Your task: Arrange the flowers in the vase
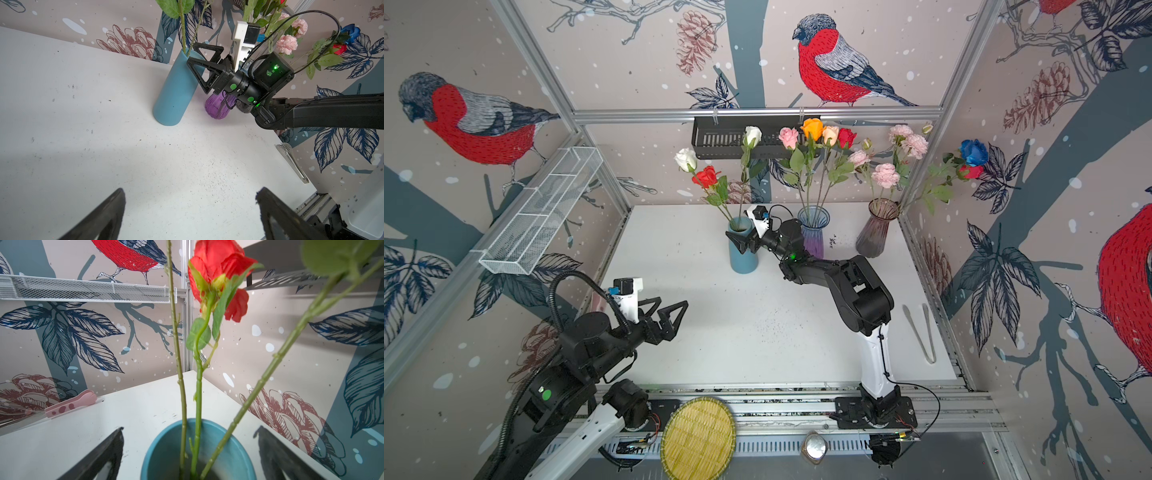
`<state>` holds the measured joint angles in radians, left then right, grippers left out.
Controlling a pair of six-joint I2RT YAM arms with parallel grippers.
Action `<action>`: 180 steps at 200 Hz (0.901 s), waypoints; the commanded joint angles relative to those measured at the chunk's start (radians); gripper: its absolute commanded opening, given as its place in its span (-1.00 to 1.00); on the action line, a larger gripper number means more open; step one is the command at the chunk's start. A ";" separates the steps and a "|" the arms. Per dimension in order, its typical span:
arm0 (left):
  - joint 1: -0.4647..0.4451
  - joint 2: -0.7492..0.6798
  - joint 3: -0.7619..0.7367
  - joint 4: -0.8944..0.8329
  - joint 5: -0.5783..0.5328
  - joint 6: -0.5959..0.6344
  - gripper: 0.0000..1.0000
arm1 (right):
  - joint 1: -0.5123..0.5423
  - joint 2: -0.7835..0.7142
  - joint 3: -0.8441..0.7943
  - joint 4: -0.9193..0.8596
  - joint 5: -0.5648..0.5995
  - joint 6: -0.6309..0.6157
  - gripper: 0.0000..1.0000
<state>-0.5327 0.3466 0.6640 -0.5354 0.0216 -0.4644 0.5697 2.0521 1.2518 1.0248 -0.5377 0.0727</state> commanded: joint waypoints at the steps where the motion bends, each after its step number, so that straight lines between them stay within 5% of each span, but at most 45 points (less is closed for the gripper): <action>1: 0.002 0.004 -0.002 0.017 -0.018 -0.005 0.97 | 0.001 -0.057 -0.026 0.031 -0.008 -0.032 0.98; 54: 0.002 0.042 0.002 0.009 -0.039 -0.012 0.97 | 0.007 -0.353 -0.256 0.005 0.111 -0.100 0.99; 90: 0.007 0.073 0.005 0.013 -0.063 -0.007 0.97 | 0.007 -0.645 -0.556 -0.025 0.385 -0.125 0.99; 137: 0.008 0.110 -0.021 0.099 -0.200 0.021 0.95 | -0.006 -1.180 -0.931 -0.273 0.773 -0.200 0.99; 160: 0.008 0.100 -0.085 0.252 -0.249 -0.009 0.95 | -0.035 -1.402 -1.055 -0.338 0.971 -0.174 0.98; 180: 0.008 0.080 -0.228 0.546 -0.210 -0.016 0.95 | -0.064 -1.445 -1.132 -0.254 1.065 -0.184 0.99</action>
<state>-0.5266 0.4385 0.5449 -0.3294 -0.1707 -0.4641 0.5301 0.6434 0.1837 0.7433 0.3099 -0.1043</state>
